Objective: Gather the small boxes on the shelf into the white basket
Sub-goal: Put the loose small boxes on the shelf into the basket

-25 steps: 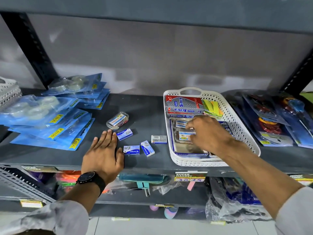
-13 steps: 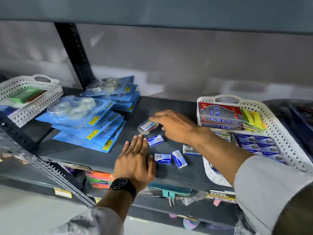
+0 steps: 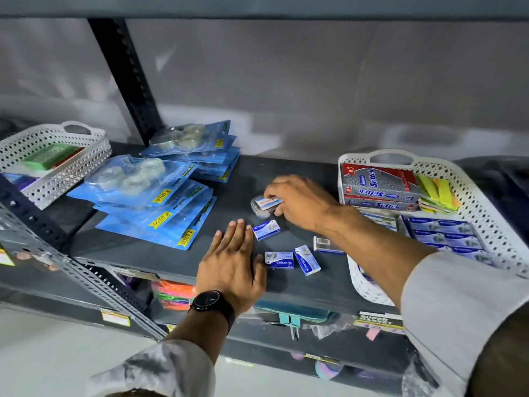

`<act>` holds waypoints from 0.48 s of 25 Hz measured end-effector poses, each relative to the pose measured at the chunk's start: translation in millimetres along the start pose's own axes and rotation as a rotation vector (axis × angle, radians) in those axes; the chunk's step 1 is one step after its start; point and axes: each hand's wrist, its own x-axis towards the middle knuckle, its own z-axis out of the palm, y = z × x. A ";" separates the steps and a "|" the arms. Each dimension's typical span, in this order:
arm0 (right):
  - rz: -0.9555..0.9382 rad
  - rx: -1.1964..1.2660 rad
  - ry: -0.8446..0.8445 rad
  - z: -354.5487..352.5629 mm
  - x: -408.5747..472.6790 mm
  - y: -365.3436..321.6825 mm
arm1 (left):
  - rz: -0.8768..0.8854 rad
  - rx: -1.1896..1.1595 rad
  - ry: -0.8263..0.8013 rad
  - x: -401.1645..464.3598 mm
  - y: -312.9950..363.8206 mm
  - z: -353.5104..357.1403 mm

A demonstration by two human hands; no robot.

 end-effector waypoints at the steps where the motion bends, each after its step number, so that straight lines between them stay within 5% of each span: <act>1: 0.014 0.009 0.046 -9.8 -7.7 1.5 | 0.003 0.007 0.002 -0.3 -0.8 0.2; 7: 0.245 0.037 0.248 -77.0 -96.0 33.0 | 0.009 0.019 0.015 -1.1 -1.1 2.5; 12: 0.504 -0.001 -0.013 -91.8 -169.3 45.3 | 0.006 0.028 0.011 -1.4 1.8 1.1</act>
